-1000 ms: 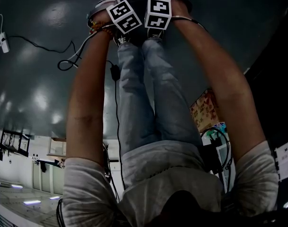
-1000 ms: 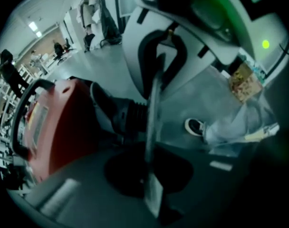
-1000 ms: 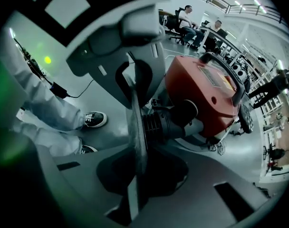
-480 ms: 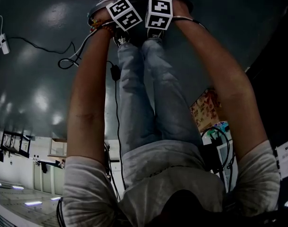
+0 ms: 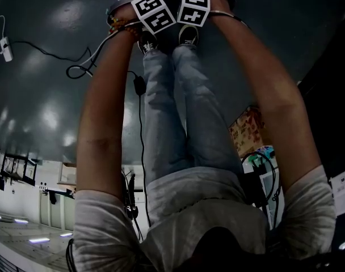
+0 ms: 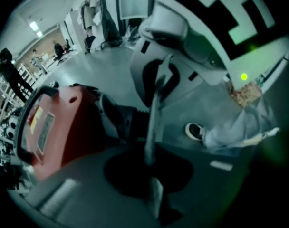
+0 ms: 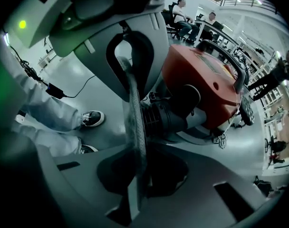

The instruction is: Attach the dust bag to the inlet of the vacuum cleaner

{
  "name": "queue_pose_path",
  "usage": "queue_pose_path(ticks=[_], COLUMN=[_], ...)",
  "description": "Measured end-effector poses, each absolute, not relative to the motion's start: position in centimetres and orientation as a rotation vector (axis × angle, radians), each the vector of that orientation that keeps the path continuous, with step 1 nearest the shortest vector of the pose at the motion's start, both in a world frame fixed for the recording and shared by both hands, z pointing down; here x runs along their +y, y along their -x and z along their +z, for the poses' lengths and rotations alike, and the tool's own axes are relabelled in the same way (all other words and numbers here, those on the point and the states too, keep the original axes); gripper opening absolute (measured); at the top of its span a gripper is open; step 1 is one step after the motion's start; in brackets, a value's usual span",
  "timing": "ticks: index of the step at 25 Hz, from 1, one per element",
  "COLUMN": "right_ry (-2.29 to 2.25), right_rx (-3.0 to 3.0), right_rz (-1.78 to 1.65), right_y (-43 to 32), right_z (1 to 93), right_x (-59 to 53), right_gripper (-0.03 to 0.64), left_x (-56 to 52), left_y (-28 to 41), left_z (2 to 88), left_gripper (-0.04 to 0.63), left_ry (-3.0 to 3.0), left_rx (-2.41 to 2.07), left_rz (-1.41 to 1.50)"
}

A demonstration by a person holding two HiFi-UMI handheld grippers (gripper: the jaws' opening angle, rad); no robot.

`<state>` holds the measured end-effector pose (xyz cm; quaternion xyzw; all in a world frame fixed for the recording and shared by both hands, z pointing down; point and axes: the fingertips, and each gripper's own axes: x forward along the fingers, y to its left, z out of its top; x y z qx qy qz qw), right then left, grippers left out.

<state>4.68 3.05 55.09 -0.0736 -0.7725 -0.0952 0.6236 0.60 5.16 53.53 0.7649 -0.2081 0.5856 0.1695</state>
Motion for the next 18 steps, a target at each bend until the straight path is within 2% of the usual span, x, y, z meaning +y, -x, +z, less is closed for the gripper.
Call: queue_pose_path(ticks=[8,18], right_ry=[0.213,0.175], right_rx=[-1.797,-1.793], right_rz=[-0.337,-0.235], right_y=[-3.7,-4.1], right_z=[53.4,55.6], right_x=[3.3,2.5], right_gripper=[0.035,0.035], left_x=[5.8,4.8], left_y=[0.0,-0.4], left_z=[54.9,53.0], left_gripper=[0.023,0.023], left_ry=[-2.102,-2.140], left_rx=[-0.583,-0.559], left_rz=[1.658,1.662])
